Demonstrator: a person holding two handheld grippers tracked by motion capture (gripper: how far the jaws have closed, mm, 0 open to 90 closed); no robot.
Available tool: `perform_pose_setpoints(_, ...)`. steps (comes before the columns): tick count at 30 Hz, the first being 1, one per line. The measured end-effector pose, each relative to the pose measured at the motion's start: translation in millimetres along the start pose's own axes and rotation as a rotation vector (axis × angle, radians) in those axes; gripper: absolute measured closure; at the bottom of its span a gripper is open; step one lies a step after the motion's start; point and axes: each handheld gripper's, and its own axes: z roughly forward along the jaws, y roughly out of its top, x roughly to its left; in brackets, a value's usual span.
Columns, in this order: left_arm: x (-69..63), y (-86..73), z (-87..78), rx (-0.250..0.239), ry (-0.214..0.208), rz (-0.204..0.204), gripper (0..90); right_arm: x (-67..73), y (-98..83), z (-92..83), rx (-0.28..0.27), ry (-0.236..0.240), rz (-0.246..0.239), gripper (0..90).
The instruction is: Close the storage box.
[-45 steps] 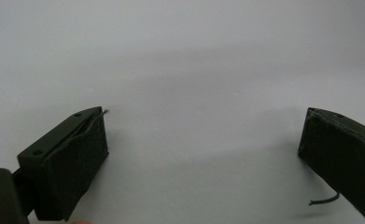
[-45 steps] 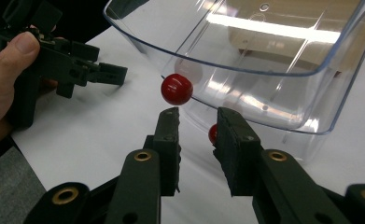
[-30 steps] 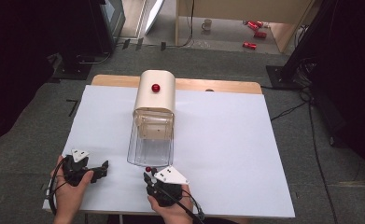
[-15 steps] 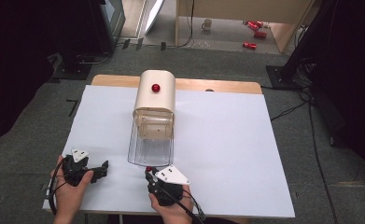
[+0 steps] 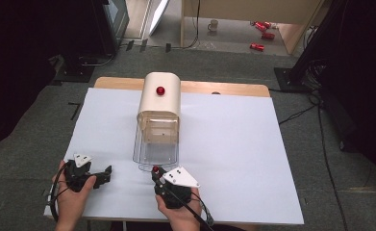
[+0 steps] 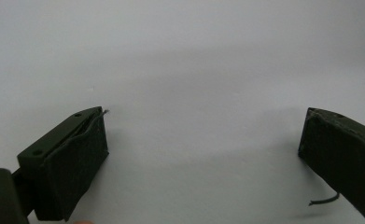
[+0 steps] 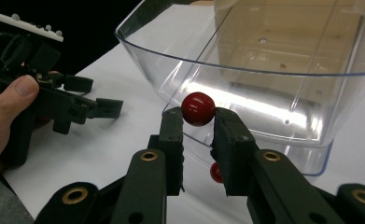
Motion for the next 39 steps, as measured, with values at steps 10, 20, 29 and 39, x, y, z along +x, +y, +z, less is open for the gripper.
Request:
perform_pose_setpoints(10, 0.0, 0.0, 0.0, 0.0, 0.0, -0.001, 1.1, -5.0, 17.2, -2.3, -0.024, -0.019, -0.016, 75.1)
perform_pose_setpoints(20, -0.2, 0.0, 0.1, -0.002, -0.001, -0.003, 1.1, -7.8, 29.2, 2.2, -0.032, -0.027, -0.027, 75.2)
perform_pose_setpoints(29, 0.0, 0.0, 0.0, 0.0, 0.0, 0.0, 1.1, -12.3, 38.6, 10.9, -0.022, -0.038, -0.042, 75.2)
perform_pose_setpoints(39, 0.1, 0.1, 0.0, 0.001, -0.001, 0.0, 1.1, -19.1, 49.0, 24.6, -0.013, -0.058, -0.059, 75.3)
